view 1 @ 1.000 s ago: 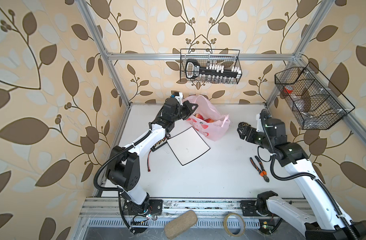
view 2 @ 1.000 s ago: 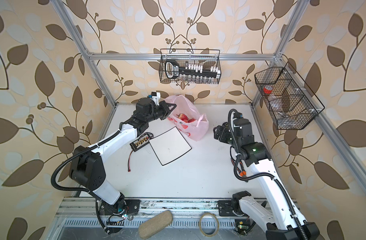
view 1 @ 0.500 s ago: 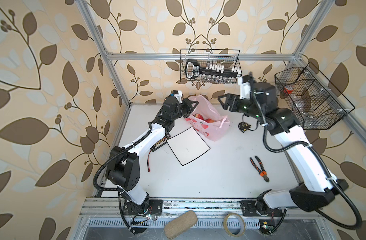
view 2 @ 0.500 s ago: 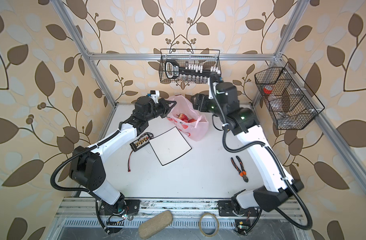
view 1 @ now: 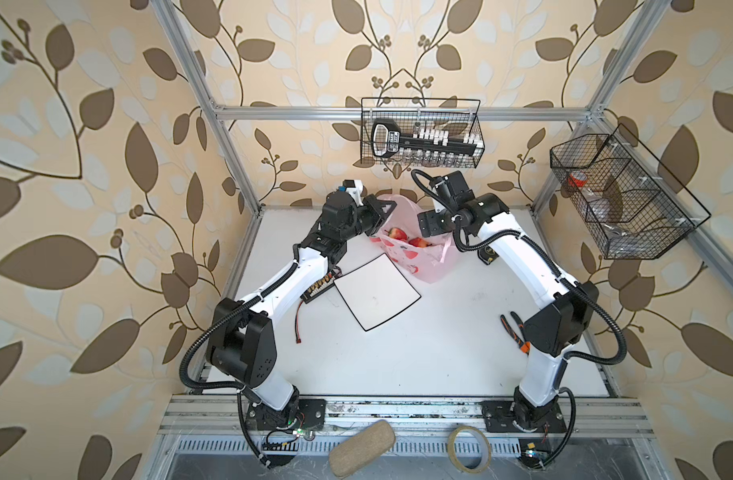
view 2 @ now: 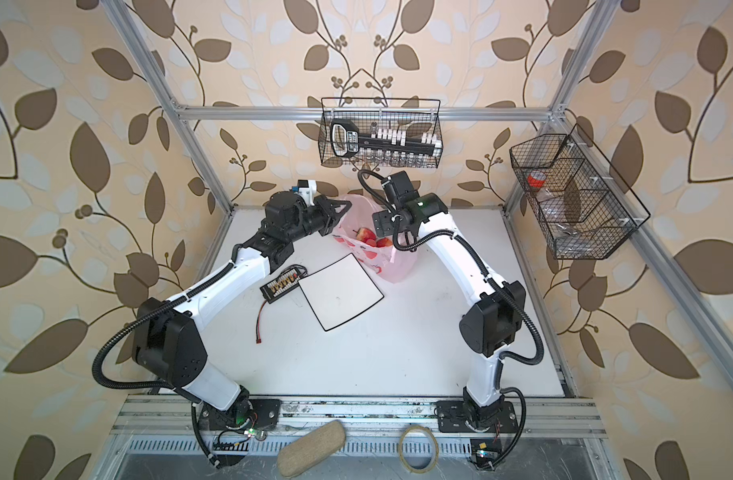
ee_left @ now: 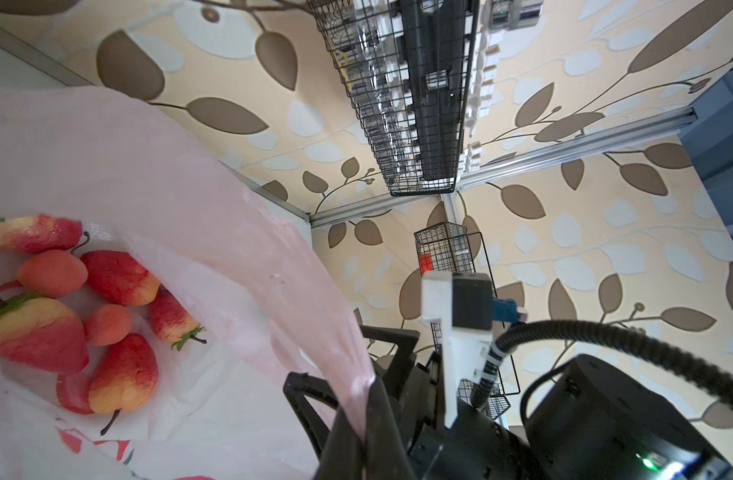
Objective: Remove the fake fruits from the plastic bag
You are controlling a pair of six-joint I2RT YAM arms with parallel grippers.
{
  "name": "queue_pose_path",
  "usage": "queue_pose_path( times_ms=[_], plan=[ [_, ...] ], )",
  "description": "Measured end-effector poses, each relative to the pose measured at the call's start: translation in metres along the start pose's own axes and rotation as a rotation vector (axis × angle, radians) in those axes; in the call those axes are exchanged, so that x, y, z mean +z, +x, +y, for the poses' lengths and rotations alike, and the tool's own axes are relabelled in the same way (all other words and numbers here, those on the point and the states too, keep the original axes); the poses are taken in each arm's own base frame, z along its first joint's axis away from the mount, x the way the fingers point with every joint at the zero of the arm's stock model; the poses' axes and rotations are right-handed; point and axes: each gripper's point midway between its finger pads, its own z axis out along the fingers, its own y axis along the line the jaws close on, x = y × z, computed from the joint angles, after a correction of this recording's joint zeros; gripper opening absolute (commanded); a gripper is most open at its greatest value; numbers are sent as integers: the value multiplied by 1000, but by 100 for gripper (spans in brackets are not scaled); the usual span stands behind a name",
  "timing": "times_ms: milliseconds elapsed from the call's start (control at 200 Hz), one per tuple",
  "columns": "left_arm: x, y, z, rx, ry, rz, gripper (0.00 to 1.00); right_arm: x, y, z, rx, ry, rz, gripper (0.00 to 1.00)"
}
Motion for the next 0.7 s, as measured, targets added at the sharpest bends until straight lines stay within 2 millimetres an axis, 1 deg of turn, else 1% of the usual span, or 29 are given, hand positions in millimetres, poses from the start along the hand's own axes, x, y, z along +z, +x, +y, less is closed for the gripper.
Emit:
queue_pose_path(
  times_ms=[135,205,250,340,405,485,590,650,700],
  plan=[
    [-3,1,-4,0,2,2,0,15,2,1,-45,9,20,85],
    [-5,1,-6,2,5,5,0,22,2,3,-59,9,20,80],
    [-6,2,-7,1,6,10,0,27,2,3,-61,9,15,73],
    [-7,5,-7,-1,7,23,0,37,3,4,-60,11,13,48],
    [-7,7,-8,-2,8,33,0,45,4,1,-50,15,9,35],
    [-7,11,-10,-7,20,60,0,55,7,-7,-13,28,1,22],
    [-3,15,-19,-18,51,106,0,68,12,-27,33,55,-10,7],
    [3,14,-25,-23,70,127,0,72,12,-40,70,66,-23,2],
    [9,14,-28,-24,85,142,0,71,5,-51,92,71,-49,0]
  ],
)
